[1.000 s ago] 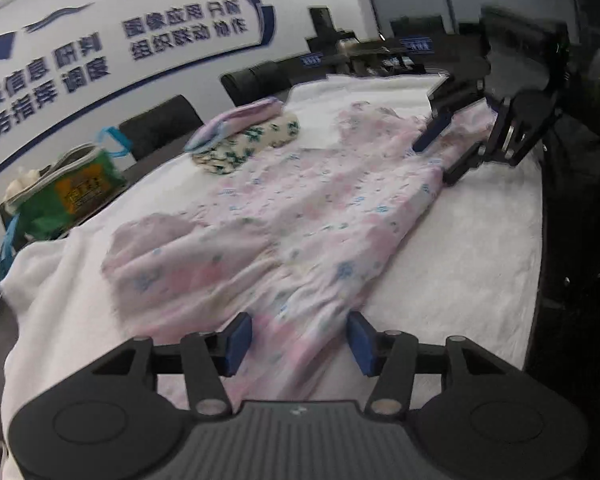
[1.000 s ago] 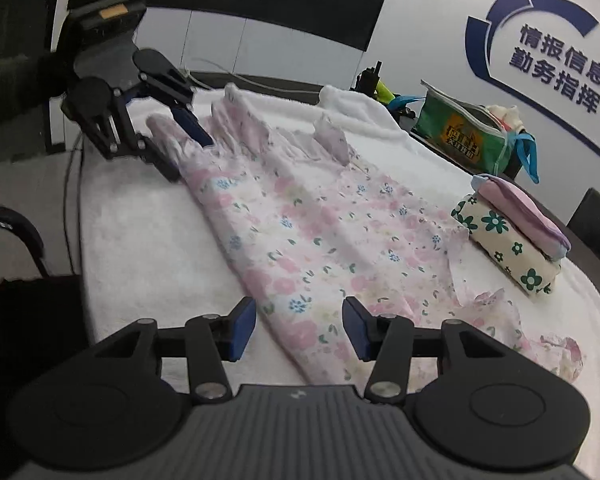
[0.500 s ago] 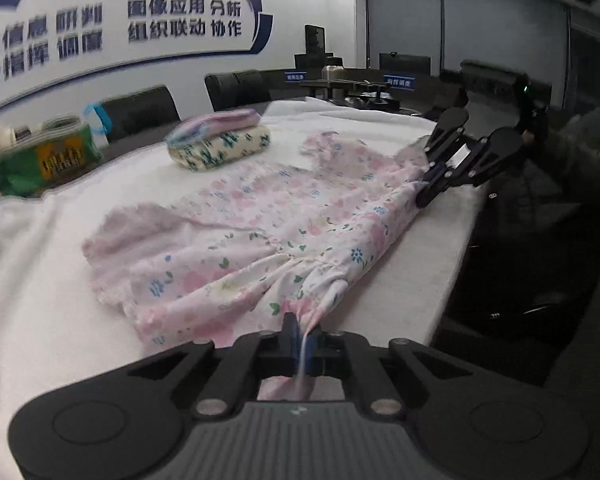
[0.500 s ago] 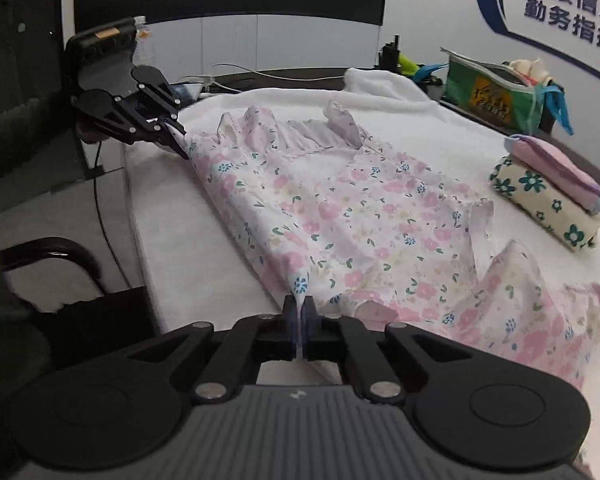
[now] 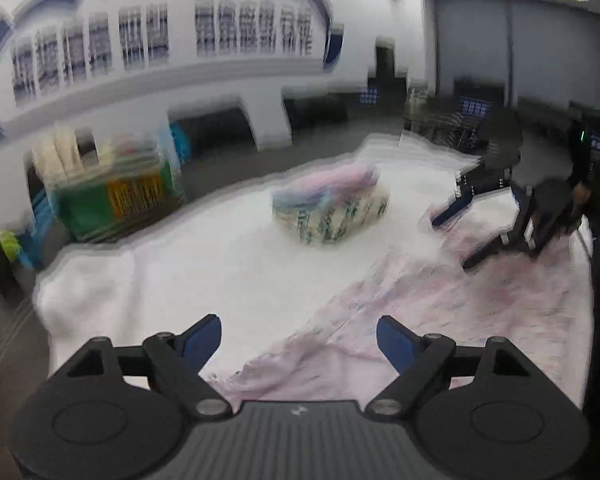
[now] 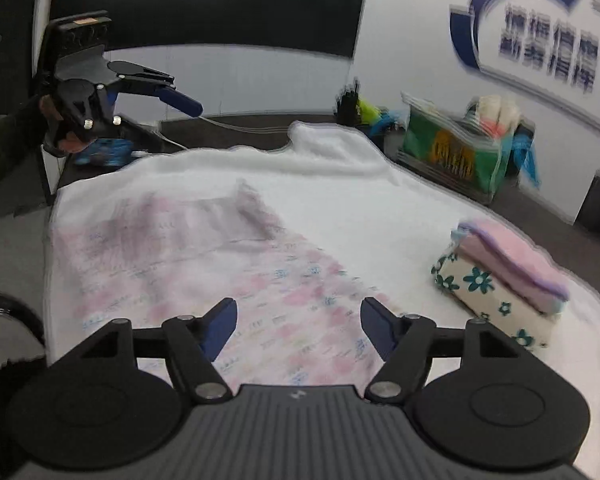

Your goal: Fold clothes

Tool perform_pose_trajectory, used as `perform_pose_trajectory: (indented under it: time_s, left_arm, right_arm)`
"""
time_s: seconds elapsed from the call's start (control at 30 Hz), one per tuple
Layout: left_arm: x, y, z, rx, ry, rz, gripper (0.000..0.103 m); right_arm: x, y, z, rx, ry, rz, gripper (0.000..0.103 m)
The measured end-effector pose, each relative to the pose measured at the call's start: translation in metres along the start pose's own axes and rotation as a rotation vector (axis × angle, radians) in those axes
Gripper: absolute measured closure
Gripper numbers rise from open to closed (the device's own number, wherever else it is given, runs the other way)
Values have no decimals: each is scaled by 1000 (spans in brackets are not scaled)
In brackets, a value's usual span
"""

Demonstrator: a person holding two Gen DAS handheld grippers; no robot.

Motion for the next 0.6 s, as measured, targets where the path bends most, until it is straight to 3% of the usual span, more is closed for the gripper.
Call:
perform_pose_trajectory:
  time_s: [0.07, 0.2, 0.27, 0.3, 0.33, 0.37, 0.4, 0.43, 0.47, 0.6]
  left_arm:
    - [-14, -29, 6, -66, 56, 22, 24]
    - [-41, -85, 17, -198, 169, 67, 26]
    - [-45, -100, 23, -239, 182, 85, 42]
    - [-39, -95, 23, -221, 152, 60, 47]
    - [-33, -90, 22, -202, 122, 32, 59]
    - [-27, -85, 21, -183, 91, 5, 71]
    - [-21, -80, 20, -164, 61, -22, 79]
    - [-15, -74, 19, -144, 30, -50, 95]
    - [-9, -69, 18, -125, -1, -77, 96]
    - [22, -36, 10, -20, -159, -212, 97]
  right_arm:
    - [34, -32, -14, -49, -82, -7, 35]
    - [65, -72, -16, -122, -145, -47, 36]
    - [68, -85, -4, -171, -131, -53, 44]
    - [66, -89, 1, -187, -105, -56, 49]
    - [64, -91, 6, -191, -75, -57, 51]
    - [60, -91, 10, -190, -45, -61, 60]
    - [56, -89, 15, -184, -17, -65, 76]
    - [51, -87, 18, -178, 4, -69, 85]
    - [49, -84, 18, -165, 16, -62, 100]
    - [24, -41, 10, -23, 147, 53, 101]
Point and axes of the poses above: each gripper's, at about its wrist camera, not at the fingertips, and y roughly against the way its jaws point, x to its right, z to its underside, the point moved 7 cm from there along -y, roughly the way its jaws point, and after that the axes turned 5 degrees about -y, right-handed, at the moved point
